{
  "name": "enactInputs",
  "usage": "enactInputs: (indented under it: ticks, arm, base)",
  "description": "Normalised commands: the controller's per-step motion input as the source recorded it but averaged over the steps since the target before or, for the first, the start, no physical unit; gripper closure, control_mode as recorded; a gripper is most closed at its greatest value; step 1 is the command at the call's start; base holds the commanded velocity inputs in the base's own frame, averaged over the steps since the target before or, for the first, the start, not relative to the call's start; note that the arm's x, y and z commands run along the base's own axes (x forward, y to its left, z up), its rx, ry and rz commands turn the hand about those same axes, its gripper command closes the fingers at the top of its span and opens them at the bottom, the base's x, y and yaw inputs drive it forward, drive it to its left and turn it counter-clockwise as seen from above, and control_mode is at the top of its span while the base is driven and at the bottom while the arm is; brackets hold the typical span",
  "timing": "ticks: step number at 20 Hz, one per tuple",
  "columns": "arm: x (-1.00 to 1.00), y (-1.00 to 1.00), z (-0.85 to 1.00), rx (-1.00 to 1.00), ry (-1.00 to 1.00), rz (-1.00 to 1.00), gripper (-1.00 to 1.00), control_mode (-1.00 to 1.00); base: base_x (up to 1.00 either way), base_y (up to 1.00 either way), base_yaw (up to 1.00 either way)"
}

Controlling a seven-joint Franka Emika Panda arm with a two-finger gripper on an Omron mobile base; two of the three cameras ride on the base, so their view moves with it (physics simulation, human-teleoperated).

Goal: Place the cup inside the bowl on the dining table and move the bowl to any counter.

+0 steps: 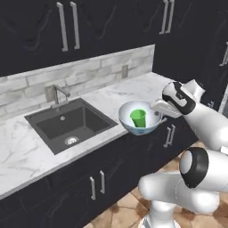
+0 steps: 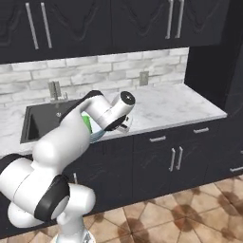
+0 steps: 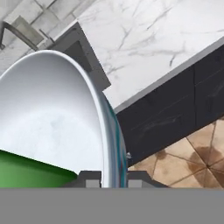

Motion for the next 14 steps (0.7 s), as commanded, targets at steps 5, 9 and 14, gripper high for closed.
enactInputs:
  ticks: [5,9,14]
  arm:
    - [0.00,0.00,0.00,0.00,0.00,0.00,1.00,1.00]
    - [0.00,0.00,0.00,0.00,0.00,0.00,1.00,1.00]
    - [0.00,0.00,0.00,0.00,0.00,0.00,1.00,1.00]
  base:
    - [-0.33,0.00,0.48]
    - [-0.03,-0.15,0.15]
    - [0.01,-0.43,0.01]
